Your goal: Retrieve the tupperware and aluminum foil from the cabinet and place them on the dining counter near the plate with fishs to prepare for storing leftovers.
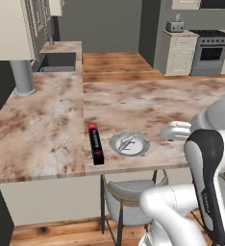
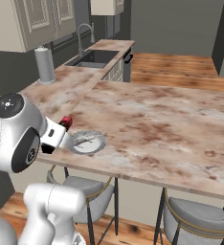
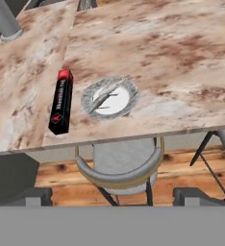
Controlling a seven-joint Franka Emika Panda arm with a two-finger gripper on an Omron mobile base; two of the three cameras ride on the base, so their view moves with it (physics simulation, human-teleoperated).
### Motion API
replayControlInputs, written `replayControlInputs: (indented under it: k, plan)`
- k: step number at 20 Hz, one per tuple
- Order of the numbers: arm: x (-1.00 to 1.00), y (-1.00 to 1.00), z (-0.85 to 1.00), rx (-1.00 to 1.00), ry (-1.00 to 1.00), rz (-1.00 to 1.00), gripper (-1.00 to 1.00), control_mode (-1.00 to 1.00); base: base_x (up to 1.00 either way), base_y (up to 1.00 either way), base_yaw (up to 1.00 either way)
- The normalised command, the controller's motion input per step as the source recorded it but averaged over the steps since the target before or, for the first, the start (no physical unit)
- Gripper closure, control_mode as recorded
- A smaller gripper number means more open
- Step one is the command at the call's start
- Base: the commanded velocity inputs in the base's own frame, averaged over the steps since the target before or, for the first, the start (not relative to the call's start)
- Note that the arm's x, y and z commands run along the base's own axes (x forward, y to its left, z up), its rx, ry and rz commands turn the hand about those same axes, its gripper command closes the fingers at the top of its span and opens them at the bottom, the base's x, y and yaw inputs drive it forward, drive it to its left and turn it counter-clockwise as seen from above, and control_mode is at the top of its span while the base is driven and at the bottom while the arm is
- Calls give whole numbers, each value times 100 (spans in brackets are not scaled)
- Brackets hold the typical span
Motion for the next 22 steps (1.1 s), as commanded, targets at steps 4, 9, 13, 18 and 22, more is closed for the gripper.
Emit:
replayControlInputs:
  k: [4, 9, 13, 18, 22]
  plan:
    - [-19, 0, 58, 0, 12, 0, -100, -100, 0, 0, 0]
    - [0, 0, 0, 0, 0, 0, -100, 100, -69, -31, -9]
    - [0, 0, 0, 0, 0, 0, -100, 100, -78, -97, -38]
    - [0, 0, 0, 0, 0, 0, -100, 100, -15, -100, -54]
    - [0, 0, 0, 0, 0, 0, -100, 100, 17, -100, -58]
